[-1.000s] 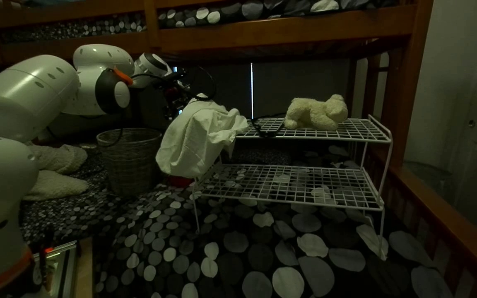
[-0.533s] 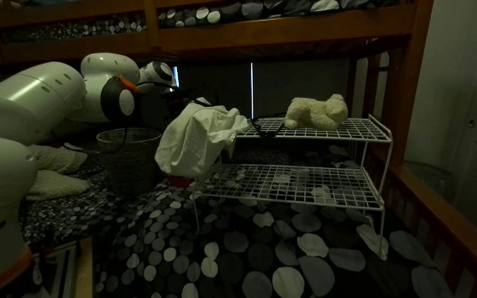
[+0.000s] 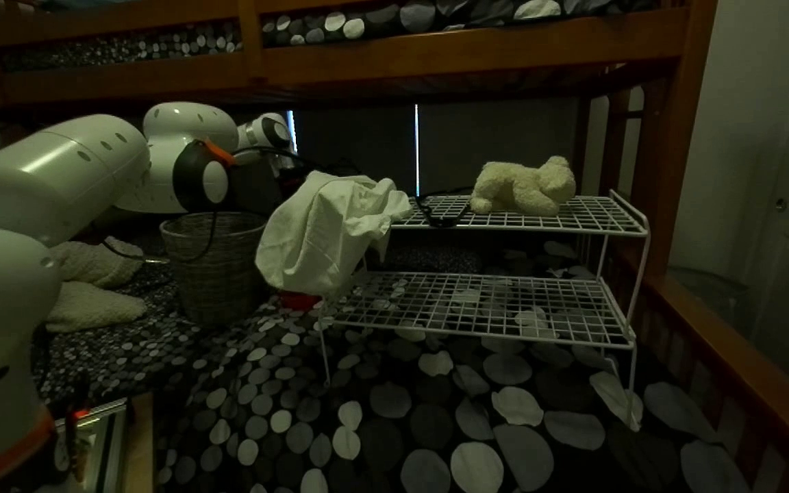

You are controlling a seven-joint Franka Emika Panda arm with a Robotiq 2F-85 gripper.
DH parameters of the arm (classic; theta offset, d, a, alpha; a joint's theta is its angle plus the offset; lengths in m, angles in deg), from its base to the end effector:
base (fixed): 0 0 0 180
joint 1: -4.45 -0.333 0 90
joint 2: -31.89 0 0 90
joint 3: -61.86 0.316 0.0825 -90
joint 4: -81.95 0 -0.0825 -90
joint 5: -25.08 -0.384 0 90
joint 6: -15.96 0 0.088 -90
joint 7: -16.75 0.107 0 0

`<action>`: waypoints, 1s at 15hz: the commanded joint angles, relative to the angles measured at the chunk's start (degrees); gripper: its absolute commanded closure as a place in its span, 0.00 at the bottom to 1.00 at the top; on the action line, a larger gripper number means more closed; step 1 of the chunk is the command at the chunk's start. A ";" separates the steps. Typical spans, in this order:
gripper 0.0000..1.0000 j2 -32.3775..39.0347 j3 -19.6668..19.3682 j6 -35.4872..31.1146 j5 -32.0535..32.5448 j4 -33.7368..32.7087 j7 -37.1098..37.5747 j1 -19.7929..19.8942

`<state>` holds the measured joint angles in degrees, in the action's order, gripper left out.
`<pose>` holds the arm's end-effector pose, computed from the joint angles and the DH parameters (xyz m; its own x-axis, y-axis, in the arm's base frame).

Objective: Put the red bowl on the white stand on the top shelf

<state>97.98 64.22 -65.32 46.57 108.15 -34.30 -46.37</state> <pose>0.5143 0.5822 0.3378 -0.1775 0.9112 -0.3717 0.9740 0.2167 0.0663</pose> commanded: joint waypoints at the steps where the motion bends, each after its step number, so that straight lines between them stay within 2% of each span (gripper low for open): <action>1: 0.00 0.32 -0.78 -1.82 -2.46 -0.37 -1.07 0.59; 4: 0.00 0.20 0.21 -3.87 -4.53 0.01 -2.62 3.25; 6: 0.00 0.78 1.19 -7.53 -4.04 0.50 -11.66 3.43; 12: 0.00 2.84 1.91 -11.98 -4.91 -0.75 -29.61 3.67; 15: 0.00 4.58 3.63 -18.26 -7.57 -1.64 -37.74 6.83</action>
<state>100.26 66.01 -78.22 42.55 108.16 -64.61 -42.58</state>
